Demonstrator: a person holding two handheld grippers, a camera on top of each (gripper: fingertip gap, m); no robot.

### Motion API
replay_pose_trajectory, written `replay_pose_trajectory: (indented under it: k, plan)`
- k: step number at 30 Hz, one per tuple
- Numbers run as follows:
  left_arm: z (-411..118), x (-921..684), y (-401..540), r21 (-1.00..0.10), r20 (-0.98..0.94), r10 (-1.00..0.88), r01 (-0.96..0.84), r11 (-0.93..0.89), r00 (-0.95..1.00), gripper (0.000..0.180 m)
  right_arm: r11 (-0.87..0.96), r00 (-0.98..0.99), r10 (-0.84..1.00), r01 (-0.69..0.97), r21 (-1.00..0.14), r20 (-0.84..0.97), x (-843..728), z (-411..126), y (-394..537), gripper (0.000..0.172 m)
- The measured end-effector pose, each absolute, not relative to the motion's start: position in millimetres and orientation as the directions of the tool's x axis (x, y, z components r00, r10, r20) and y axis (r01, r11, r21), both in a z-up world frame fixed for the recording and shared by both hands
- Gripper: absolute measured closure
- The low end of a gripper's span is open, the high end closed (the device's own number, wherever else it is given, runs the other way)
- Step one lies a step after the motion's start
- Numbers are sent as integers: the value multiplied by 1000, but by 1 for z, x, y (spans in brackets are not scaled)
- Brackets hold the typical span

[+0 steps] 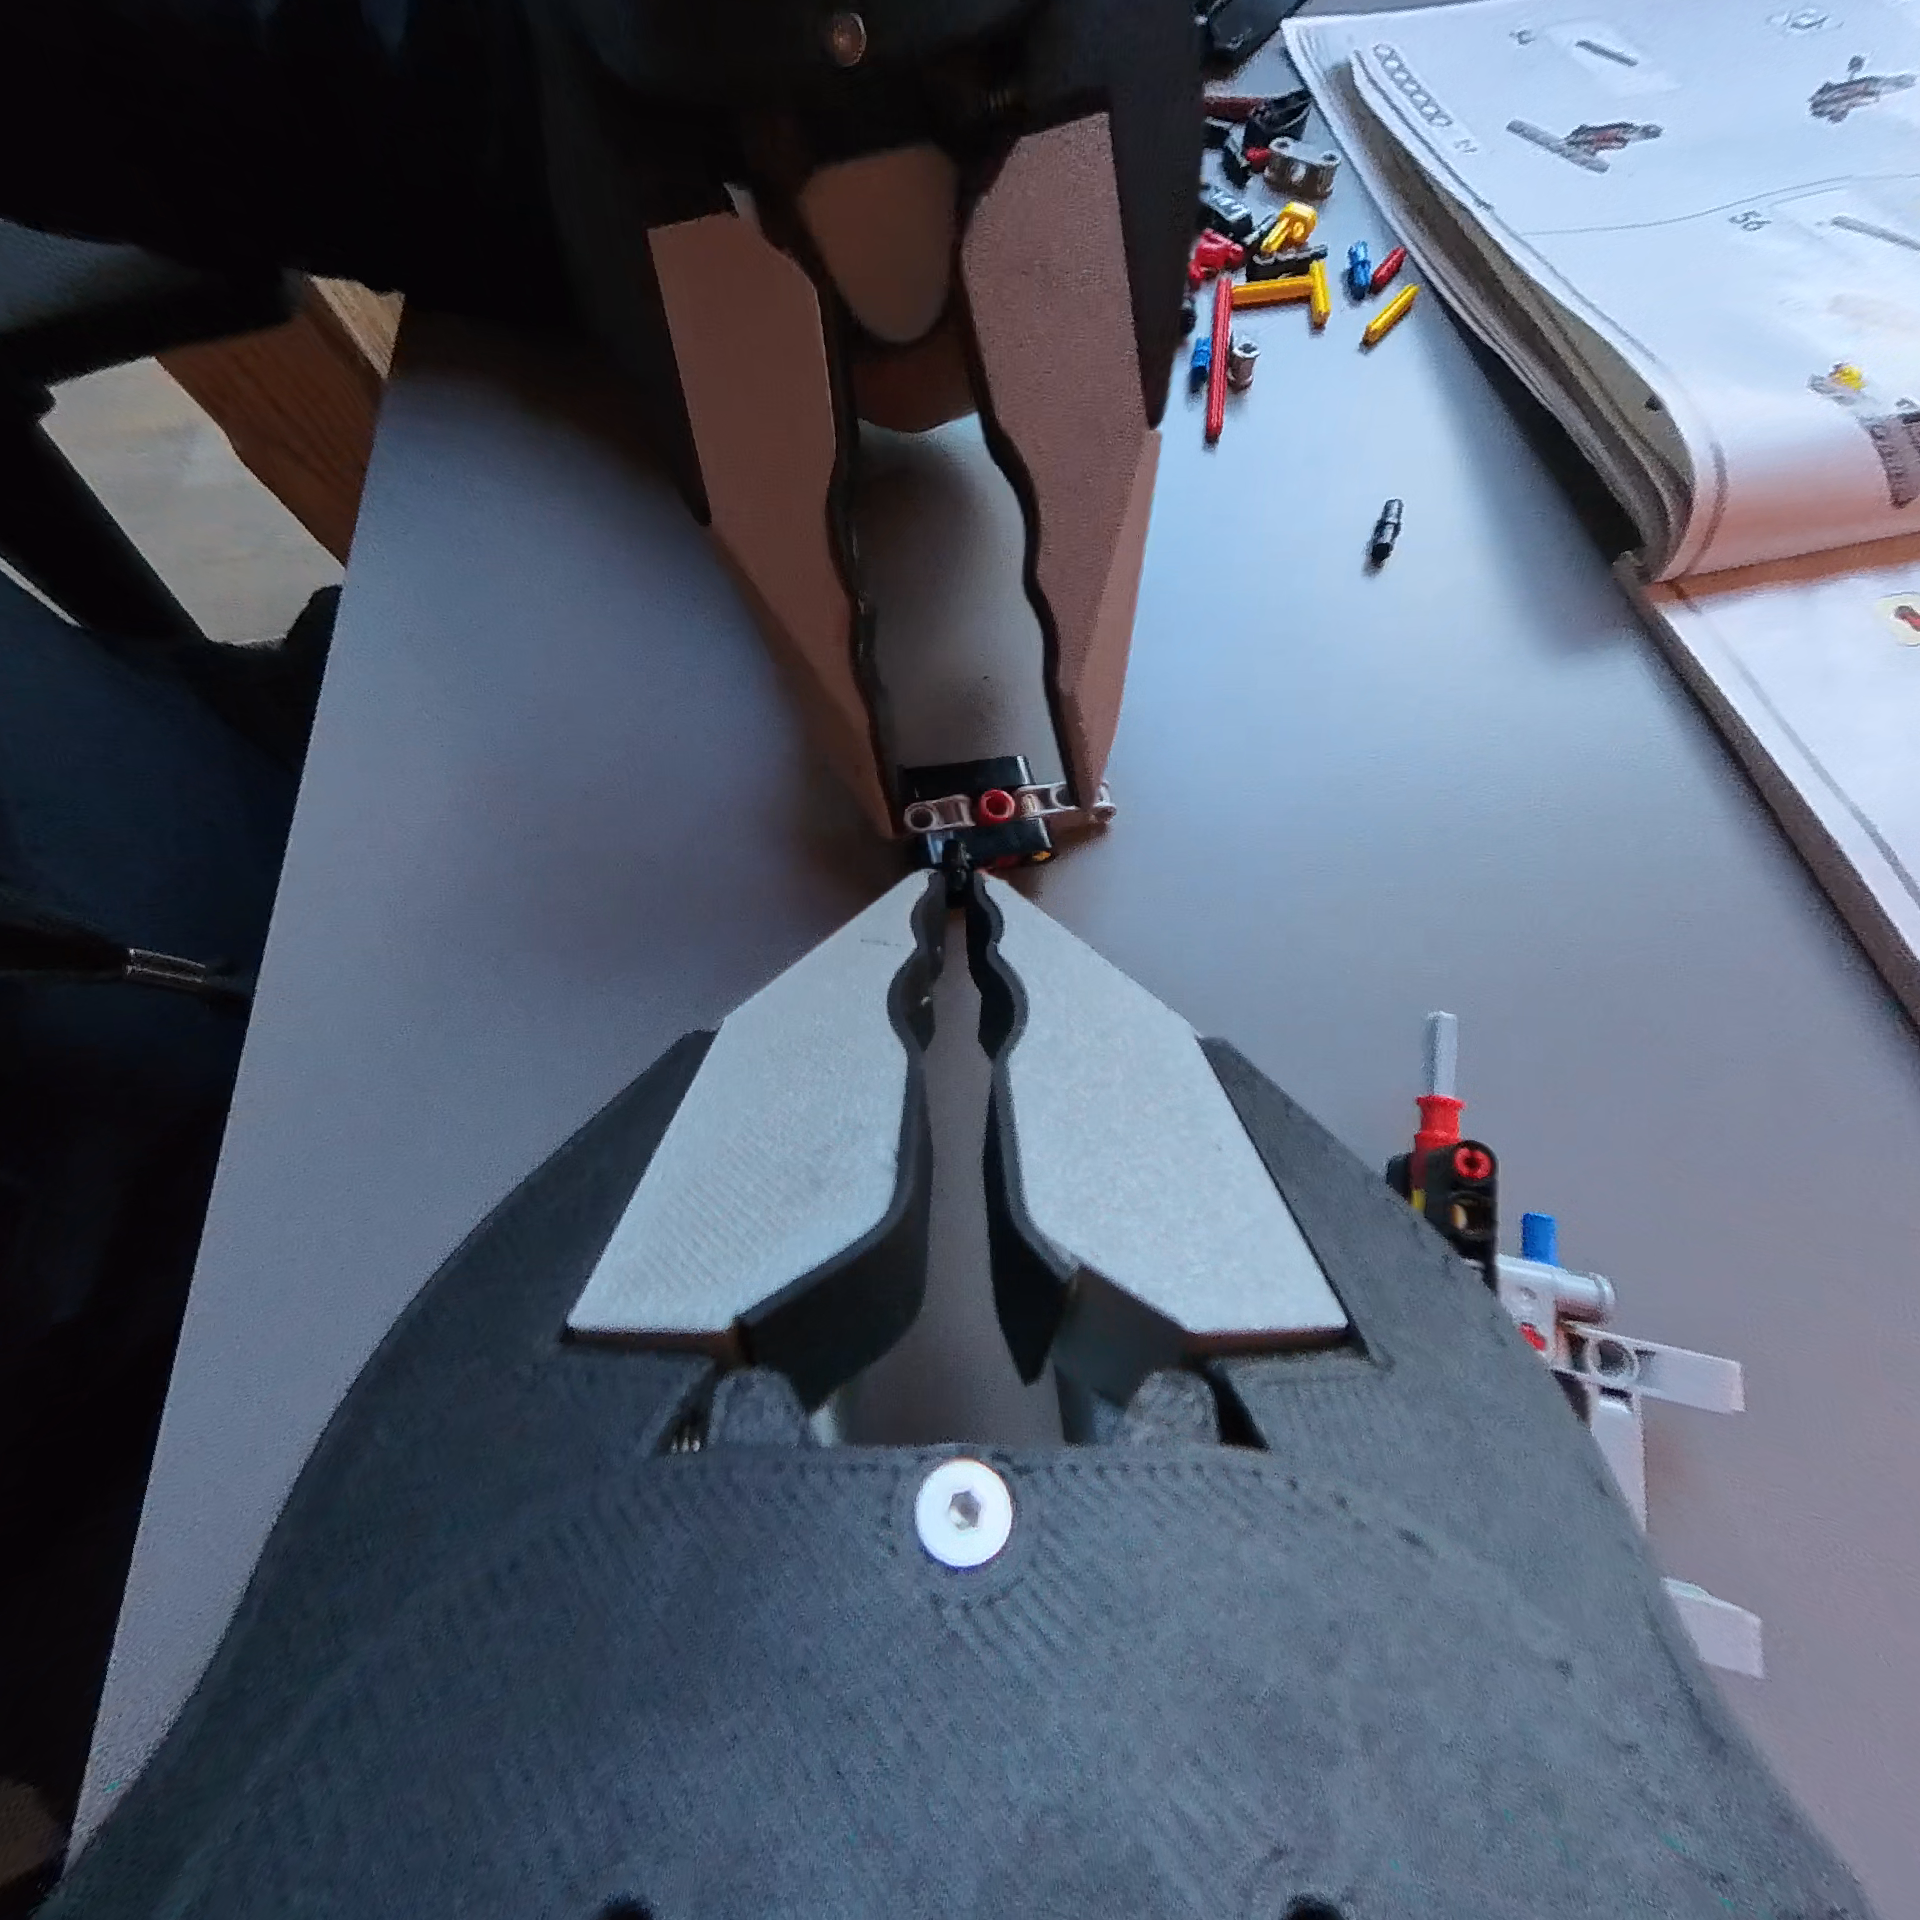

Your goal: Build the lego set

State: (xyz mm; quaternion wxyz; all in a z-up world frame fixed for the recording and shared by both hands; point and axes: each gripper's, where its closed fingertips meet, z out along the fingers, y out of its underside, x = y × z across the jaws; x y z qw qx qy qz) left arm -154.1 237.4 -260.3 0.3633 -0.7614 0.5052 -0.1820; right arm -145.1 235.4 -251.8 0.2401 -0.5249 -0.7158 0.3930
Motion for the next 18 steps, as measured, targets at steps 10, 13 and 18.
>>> replay_pose_trajectory:
  k: [10,13,18]
  plan:
    - [-272,-152,236,-707,-73,-905,-661,-250,419,148,163,-341,938,602,-782,-66,-143,-262,234,172]
    - [-272,-151,236,-717,-77,-909,-657,-235,409,149,169,-347,936,595,-786,-62,-144,-261,232,171]
    - [-272,-152,236,-729,-71,-913,-646,-228,402,149,150,-343,936,594,-791,-79,-145,-260,232,171]
